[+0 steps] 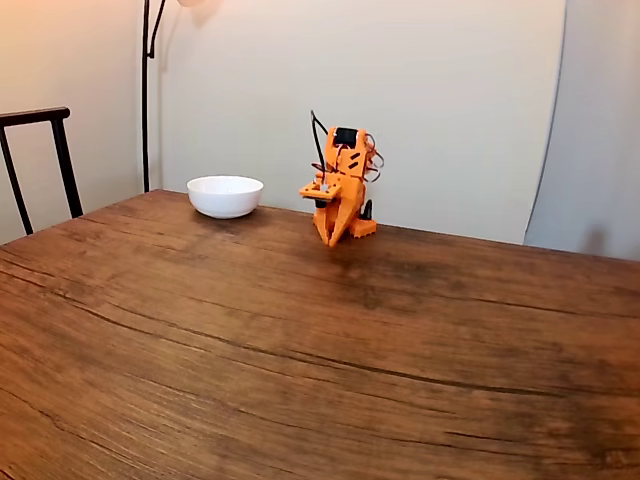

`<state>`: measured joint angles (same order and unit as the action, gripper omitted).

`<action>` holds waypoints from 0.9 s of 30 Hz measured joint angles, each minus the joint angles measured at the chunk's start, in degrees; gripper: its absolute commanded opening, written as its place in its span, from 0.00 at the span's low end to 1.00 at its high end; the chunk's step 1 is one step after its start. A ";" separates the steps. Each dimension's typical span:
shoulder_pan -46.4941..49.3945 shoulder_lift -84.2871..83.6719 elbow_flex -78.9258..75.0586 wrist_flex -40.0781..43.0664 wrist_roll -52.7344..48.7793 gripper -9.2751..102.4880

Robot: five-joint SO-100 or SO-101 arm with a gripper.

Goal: Grasp the cube and drop it in the bowl

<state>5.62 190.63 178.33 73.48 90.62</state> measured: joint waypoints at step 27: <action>-2.20 0.00 0.09 0.53 7.21 0.08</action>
<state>3.43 190.63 178.42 74.00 97.82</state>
